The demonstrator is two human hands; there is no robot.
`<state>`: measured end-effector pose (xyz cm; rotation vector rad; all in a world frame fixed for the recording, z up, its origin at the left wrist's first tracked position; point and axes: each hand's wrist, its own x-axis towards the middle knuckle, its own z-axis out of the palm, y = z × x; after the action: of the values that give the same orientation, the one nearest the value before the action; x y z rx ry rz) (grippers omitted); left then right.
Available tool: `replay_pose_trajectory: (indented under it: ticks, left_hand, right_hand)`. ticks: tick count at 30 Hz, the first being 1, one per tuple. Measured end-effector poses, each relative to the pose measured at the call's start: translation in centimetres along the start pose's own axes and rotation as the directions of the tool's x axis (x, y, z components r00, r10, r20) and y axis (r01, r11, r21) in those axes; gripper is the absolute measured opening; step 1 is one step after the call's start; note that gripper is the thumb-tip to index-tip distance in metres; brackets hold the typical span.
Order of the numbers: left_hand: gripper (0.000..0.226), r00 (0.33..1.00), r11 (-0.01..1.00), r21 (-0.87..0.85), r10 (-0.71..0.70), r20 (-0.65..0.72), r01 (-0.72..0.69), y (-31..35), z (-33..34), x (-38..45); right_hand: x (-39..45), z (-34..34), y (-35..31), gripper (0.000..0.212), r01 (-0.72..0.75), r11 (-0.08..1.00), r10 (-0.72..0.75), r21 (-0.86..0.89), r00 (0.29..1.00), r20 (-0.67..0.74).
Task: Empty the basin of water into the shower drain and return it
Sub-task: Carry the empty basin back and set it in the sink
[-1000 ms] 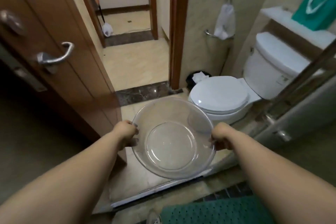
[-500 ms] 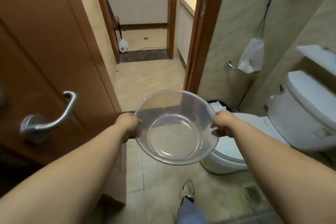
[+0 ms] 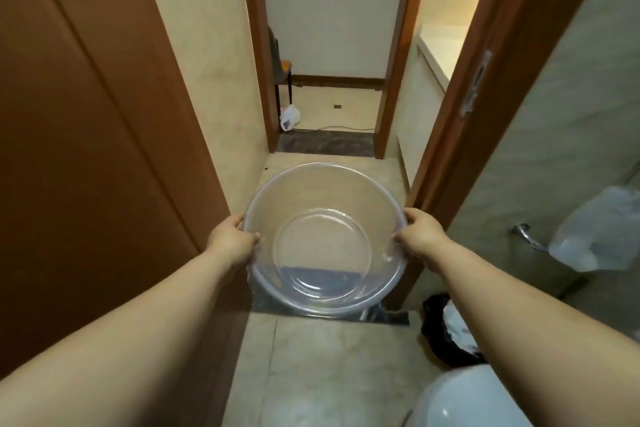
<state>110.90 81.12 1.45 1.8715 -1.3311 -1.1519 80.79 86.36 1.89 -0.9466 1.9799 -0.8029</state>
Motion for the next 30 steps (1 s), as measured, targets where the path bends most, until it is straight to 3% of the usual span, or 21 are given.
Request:
replay_pose_trajectory:
  ticks: [7,12,19,25,30]
  left_hand:
    - [0.059,1.0,1.0,0.0,-0.007,0.015,0.007,5.9,2.4,14.5]
    - [0.057,0.997,0.996,-0.09,-0.017,0.079,0.024,11.6,4.3,24.9]
    - [0.056,0.981,0.999,-0.016,0.042,0.188,-0.039,21.1,9.6,38.4]
    - [0.061,0.964,0.994,0.021,0.098,0.249,-0.106,28.9,16.0,47.7]
    - [0.06,0.957,0.987,0.02,0.147,0.248,-0.156,36.7,21.2,55.3]
  right_hand:
    - [13.4,0.5,-6.9,0.066,-0.03,0.998,0.028,0.056,0.999,0.047]
    - [22.5,0.5,-11.7,0.066,-0.075,0.995,0.08,0.066,0.994,-0.075]
    - [33.5,-2.0,-16.2,0.061,-0.144,0.98,0.167,0.135,0.97,-0.178]
    - [44.6,-5.4,-18.5,0.055,-0.104,0.971,0.168,0.214,0.936,-0.309]
    - [55.0,-9.8,-22.0,0.052,-0.08,0.964,0.165,0.253,0.927,-0.337]
